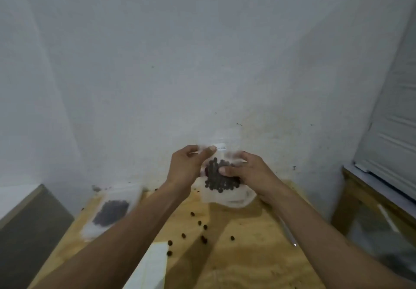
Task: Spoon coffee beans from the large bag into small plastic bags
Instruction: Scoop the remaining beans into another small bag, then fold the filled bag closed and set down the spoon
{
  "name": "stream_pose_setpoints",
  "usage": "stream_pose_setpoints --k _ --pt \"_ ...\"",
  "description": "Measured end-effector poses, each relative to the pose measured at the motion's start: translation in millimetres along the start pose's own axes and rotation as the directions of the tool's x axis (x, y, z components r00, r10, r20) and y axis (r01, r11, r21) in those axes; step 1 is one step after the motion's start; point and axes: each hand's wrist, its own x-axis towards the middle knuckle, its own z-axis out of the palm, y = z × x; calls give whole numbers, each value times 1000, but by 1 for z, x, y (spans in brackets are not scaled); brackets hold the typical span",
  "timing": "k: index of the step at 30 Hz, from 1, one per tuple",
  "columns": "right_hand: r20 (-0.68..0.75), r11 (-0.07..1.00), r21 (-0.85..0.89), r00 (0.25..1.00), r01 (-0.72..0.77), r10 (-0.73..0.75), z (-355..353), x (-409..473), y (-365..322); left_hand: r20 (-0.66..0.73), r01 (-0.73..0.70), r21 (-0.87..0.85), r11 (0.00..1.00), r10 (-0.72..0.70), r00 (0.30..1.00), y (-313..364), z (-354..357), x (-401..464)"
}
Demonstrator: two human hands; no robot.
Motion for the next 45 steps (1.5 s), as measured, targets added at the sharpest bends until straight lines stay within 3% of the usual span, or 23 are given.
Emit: stream_pose_setpoints --k 2,5,9,13,16,19,21,23,25,32,35,37,39,41,45 --pt "-186 999 17 982 -34 36 -37 -6 14 123 91 130 987 -107 987 -21 36 -1" --pt "-326 993 -43 941 -110 90 -89 -9 44 247 99 191 977 -145 958 -56 88 -4" --pt "-472 969 -165 878 -183 85 -131 -12 84 243 40 274 961 -109 964 -89 144 -6" --pt "-509 893 -384 861 -236 8 -147 -12 118 267 -131 470 873 1 964 -109 178 -14" --pt "-455 802 -552 889 -230 -58 -150 -10 138 361 -253 658 709 -3 932 -122 186 -13" --pt "-333 663 -720 940 -203 -74 -144 -11 160 542 -521 780 347 44 839 -138 184 -17" --pt "-289 593 -782 954 -190 -76 -140 -14 169 635 -634 752 180 60 770 -147 182 -18" --pt "-261 577 -798 963 -176 -67 -140 -12 171 679 -678 732 61 11 734 -153 182 -16" --pt "-244 562 -809 968 -171 -56 -140 -10 171 687 -687 726 10 -33 726 -153 182 -13" --pt "-183 533 -829 983 -170 29 -143 -8 173 704 -704 710 21 -28 709 -152 178 -11" --pt "-168 571 -803 984 -171 59 -146 -10 173 728 -726 674 136 49 684 -151 169 -14" --pt "-206 587 -794 979 -158 -14 -145 -12 169 745 -772 573 277 217 631 -146 156 -16" --pt "-288 636 -761 946 -131 -150 -138 -11 153 699 -805 482 345 403 591 -134 141 -17" --pt "-340 700 -712 897 -51 -281 -123 -7 129 589 -804 458 379 547 594 -121 124 -12" --pt "-264 702 -684 830 199 -492 -69 5 78 398 -783 509 358 708 583 -88 71 9"
